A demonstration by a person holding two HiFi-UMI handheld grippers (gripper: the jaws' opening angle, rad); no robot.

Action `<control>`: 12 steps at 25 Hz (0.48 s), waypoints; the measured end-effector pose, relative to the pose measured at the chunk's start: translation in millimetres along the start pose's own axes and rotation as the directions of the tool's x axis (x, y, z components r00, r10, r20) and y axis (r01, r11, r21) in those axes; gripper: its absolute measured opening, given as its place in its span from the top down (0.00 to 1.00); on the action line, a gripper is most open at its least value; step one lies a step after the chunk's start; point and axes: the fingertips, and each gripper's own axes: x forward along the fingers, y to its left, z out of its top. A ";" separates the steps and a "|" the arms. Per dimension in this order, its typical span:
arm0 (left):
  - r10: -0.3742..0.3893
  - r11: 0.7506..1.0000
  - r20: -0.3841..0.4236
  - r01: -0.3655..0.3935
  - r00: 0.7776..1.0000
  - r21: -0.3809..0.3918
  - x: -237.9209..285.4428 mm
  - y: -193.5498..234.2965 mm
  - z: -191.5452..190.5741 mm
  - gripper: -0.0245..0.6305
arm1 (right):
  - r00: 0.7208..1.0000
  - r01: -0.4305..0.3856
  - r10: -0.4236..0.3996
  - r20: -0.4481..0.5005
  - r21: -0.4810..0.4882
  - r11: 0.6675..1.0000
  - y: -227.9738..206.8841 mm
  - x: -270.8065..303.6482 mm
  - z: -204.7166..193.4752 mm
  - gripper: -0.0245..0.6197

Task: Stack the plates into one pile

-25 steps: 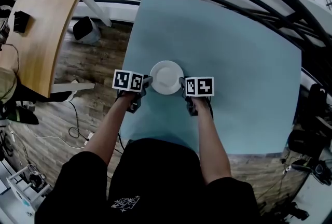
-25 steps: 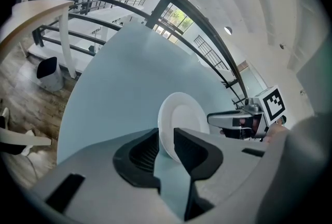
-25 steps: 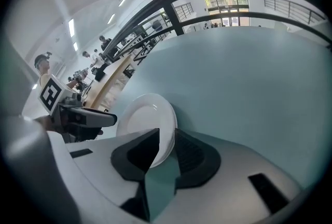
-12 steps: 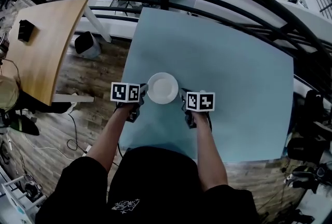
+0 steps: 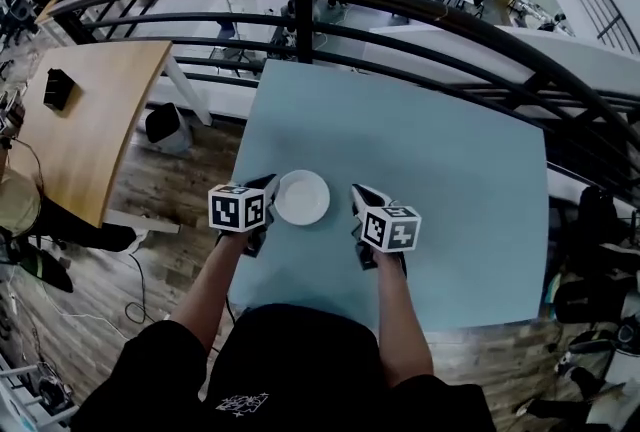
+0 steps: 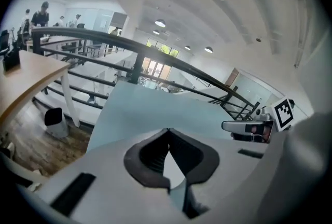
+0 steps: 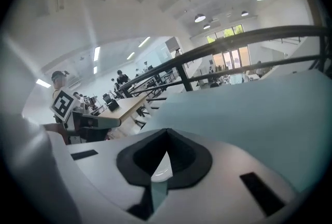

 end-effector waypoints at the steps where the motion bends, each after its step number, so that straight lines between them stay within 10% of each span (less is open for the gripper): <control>1: 0.000 1.000 0.028 -0.001 1.000 0.027 -5.8 -6.4 9.4 0.95 | 1.000 0.007 -0.006 0.027 -0.018 1.000 1.1 -7.4 8.2 0.95; 12: -0.025 0.986 0.310 -0.027 0.951 0.164 -73.6 -56.7 93.7 0.95 | 0.940 0.055 -0.015 0.340 -0.106 0.993 27.7 -87.6 91.6 0.95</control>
